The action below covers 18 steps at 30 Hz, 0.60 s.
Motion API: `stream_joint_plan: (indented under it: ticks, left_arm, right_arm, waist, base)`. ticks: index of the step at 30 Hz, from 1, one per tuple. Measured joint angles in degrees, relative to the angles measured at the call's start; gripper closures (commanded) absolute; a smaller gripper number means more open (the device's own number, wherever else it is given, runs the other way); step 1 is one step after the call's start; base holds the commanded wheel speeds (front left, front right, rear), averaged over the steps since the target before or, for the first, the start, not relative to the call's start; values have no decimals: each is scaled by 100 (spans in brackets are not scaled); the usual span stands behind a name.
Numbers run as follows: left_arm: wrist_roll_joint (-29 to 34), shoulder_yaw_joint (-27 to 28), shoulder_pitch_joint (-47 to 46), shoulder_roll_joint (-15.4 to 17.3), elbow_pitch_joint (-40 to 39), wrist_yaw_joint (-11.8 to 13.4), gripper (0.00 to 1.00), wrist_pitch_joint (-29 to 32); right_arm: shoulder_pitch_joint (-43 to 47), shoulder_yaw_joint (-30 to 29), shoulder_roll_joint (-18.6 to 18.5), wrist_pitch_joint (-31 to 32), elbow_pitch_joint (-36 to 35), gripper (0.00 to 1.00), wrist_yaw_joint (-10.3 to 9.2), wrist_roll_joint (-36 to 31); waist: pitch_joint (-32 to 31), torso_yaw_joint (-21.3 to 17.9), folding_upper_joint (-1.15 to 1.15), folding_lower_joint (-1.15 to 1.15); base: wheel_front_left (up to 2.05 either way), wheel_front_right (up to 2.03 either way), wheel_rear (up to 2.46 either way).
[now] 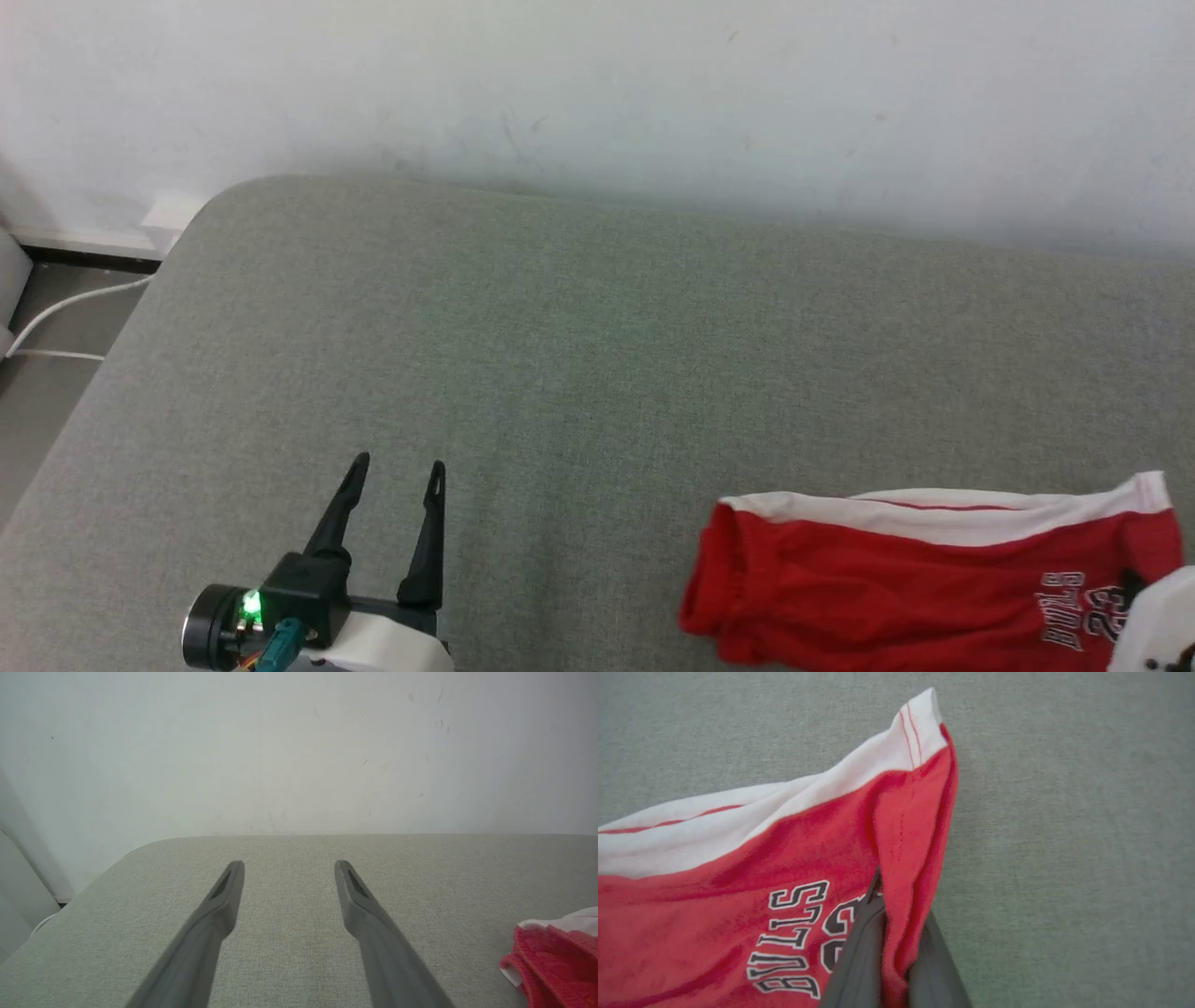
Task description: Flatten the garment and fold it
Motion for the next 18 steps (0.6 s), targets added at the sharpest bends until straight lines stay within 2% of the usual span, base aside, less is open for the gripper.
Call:
stream_joint_plan:
  ticks: [3,8,18]
  left_arm:
    - [22,20,4,-8,3,-8,0,0]
    - [23,82,92,-22,23,-51,0,0]
    - [24,114,253,-52,32,-109,0,0]
  right_arm:
    - [-9,-168,-43,0,19,100,-1,-110]
    - [25,-9,51,73,-229,100,-1,-57]
    - [541,1222,310,601,-1652,100,-2,411]
  waist:
    - [-35,-7,0,0]
    - [-148,-42,0,0]
    - [-411,-131,0,-1]
  base:
    - [0,0,0]
    - [0,0,0]
    - [0,0,0]
